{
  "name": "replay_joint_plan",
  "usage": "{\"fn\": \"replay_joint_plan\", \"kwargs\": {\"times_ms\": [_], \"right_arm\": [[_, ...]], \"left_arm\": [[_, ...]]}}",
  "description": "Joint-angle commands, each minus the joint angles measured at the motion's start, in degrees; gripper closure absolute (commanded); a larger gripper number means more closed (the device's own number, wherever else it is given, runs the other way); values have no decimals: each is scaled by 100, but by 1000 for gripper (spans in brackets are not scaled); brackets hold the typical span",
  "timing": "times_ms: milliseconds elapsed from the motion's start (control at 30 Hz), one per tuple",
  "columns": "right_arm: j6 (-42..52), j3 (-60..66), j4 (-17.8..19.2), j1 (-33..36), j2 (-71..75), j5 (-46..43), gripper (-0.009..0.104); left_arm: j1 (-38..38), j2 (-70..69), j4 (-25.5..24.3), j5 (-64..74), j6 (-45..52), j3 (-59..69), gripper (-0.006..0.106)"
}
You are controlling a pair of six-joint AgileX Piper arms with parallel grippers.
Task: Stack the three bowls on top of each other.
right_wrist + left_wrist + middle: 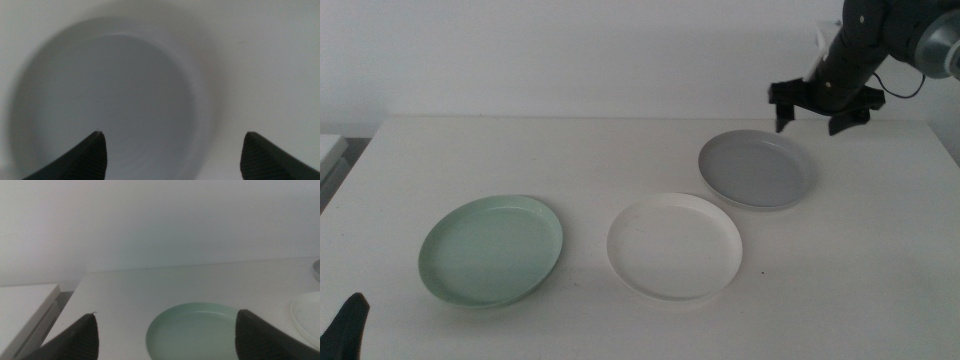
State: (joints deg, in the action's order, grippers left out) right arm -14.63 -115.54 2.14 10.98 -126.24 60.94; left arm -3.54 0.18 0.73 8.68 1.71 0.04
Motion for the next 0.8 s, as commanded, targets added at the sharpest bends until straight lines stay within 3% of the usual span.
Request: {"fn": "replay_joint_plan", "kwargs": {"times_ms": [0, 467, 767], "right_arm": [[127, -469, 47, -263, -416, 260, 28], [352, -1309, -107, -512, -1702, 310, 40], [376, -1309, -137, -512, -1806, 349, 66]], "left_arm": [[8, -18, 11, -78, -14, -4, 7], [8, -18, 11, -78, -25, -4, 7], [8, -18, 11, -78, -25, -4, 7]]}}
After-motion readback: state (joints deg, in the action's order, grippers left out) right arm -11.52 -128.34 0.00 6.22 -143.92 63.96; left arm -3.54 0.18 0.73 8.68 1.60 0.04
